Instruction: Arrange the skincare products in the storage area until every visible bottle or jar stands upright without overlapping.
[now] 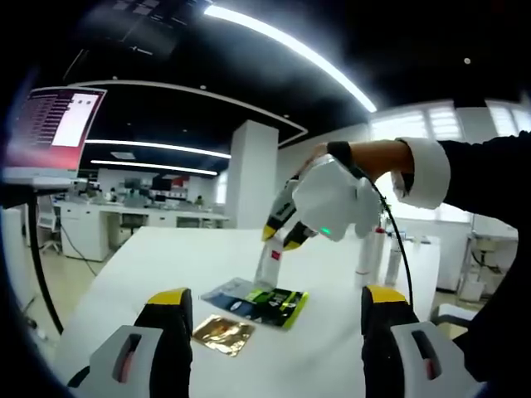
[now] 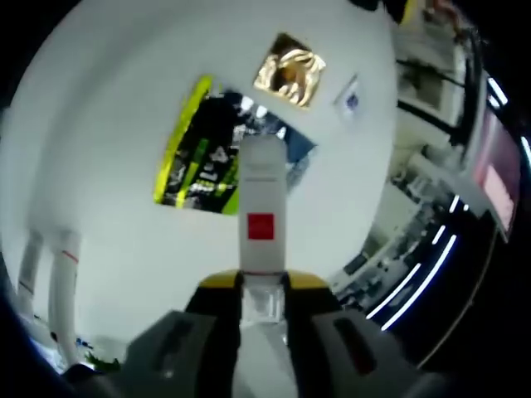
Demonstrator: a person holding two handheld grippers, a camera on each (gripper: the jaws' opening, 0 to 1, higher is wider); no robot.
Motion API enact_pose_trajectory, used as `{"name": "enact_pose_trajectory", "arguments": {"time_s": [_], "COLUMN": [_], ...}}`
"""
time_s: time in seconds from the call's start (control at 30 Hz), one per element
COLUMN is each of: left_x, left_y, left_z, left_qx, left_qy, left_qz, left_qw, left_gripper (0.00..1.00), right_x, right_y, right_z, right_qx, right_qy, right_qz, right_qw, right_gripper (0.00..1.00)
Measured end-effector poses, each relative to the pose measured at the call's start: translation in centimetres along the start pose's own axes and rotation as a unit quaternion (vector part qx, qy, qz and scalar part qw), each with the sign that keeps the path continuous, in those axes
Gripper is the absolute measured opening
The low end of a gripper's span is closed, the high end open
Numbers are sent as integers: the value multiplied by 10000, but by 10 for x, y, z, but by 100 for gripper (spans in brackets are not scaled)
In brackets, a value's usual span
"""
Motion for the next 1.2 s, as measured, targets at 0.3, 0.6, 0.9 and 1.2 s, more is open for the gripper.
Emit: {"name": "enact_pose_trajectory", "arguments": {"time_s": [0.3, 0.6, 0.9, 1.2], "left_x": [0, 2, 6, 10], "left_y": [0, -2, -4, -7], "left_z": [-3, -11, -20, -31], "left_qx": [79, -3, 44, 112], "left_qy": [29, 256, 387, 627], "left_qz": [17, -52, -100, -286], "left_qw": [10000, 9997, 9992, 9976], "left_gripper": [77, 64, 59, 51], "right_x": [-31, -59, -94, -112], "right_y": [-4, -18, -42, -57], "right_z": [0, 4, 16, 35], "right_qx": [-217, -634, -1257, -1576], "right_qy": [900, 1827, 2543, 2948], "right_qz": [34, -129, -30, -25], "right_qw": [9957, 9810, 9589, 9425], "right_gripper": [18, 18, 18, 18]}}
Point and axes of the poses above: the point that each gripper's makers call its tool centre point, and the gripper's own axes: x roughly forward along the fingers, z roughly to its left, y roughly out of its underside, the point moved 9 cm from there along -x, roughly backward along the fingers, and after that the axes turned 13 degrees about x, right-handed, at the moved point
